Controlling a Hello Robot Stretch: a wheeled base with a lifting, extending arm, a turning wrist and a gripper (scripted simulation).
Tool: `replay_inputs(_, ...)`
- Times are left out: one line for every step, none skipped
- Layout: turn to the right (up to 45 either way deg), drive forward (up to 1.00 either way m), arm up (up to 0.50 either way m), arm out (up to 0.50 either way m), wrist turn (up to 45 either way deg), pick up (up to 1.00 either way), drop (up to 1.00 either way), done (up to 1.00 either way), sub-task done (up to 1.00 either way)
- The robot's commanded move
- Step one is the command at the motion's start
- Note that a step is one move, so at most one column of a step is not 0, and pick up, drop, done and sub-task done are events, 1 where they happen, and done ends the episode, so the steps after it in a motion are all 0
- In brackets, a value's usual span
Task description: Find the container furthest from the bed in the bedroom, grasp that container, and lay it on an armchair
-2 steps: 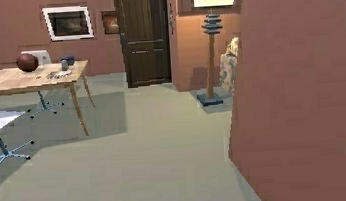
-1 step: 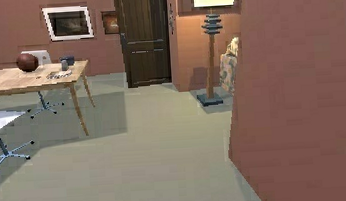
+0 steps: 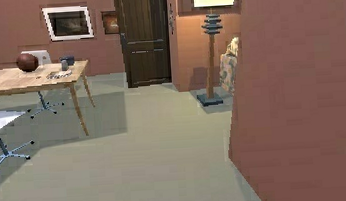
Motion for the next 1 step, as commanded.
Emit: replay_inputs(0.0,0.00,0.00,0.00,-45.0,0.00,0.00,0.00,0.00)
